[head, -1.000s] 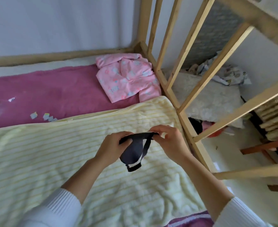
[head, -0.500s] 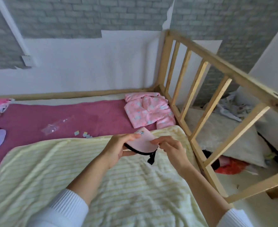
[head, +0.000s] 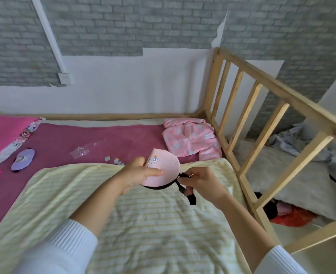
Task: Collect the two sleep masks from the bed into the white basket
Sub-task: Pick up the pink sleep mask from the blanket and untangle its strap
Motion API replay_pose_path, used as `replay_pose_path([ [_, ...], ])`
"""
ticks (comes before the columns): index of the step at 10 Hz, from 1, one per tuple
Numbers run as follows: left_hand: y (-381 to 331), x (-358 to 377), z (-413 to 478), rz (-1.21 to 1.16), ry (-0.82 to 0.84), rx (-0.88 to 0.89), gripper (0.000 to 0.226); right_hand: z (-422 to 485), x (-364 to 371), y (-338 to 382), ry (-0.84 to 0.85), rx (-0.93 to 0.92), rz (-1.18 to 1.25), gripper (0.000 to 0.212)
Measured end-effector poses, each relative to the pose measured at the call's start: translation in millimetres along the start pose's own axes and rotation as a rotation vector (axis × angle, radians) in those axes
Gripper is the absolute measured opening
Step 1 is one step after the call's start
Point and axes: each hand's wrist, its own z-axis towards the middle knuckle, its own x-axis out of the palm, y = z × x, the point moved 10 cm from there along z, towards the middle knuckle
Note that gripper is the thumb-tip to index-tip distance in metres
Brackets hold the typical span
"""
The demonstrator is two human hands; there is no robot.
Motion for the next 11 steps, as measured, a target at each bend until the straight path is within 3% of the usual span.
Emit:
replay_pose_path([
  [1,6.6,-28.1,-4.7,-0.089,-0.185,0.016,0.026,-6.8,-12.8,-8.6,-0.001,0.117,0.171,0.045],
  [2,8.8,-38.3,-11.1,-0.071,-0.225,0.031,0.028,-17.5,-7.0,-4.1,0.060,0.173,0.688,0.033],
  [3,10.5,-34.8,-13.4,-0.034,-0.194,0.038,0.030,-18.3,5.7,37.1,0.187,0.002,1.114,0.022],
  [4,7.7,-27.7,-15.4,-0.056,-0.122,0.065,0.029,-6.4,-2.6,49.7,-0.017,-0.064,0.955,0.043],
  [5,-2.0,-27.9,-15.7,-0.046,-0.072,0.117,0.030,-5.4,-22.6,74.1,-0.375,-0.231,-0.309,0.040],
  [6,-12.7,-38.1,-13.1,-0.056,-0.071,0.168,0.038,6.3,-8.7,63.9,-0.293,-0.167,-1.110,0.039],
  [7,-22.1,-46.9,-10.4,-0.053,-0.071,0.220,0.033,17.4,-6.2,32.7,-0.096,0.040,-0.916,0.026],
  [8,-27.5,-52.0,-6.5,-0.116,-0.075,0.253,0.028,19.5,4.8,16.9,0.003,0.176,-0.622,0.026],
  [9,-30.0,-58.7,-2.2,-0.197,-0.087,0.260,0.022,18.4,27.1,18.0,0.097,0.168,-0.449,0.010],
  [10,-31.6,-54.7,0.5,-0.312,-0.015,0.245,0.025,13.6,41.5,38.0,0.042,0.043,-0.037,0.006],
  [11,-28.9,-49.8,4.4,-0.338,-0.015,0.212,0.021,12.1,51.8,29.0,0.010,0.098,0.319,0.036],
])
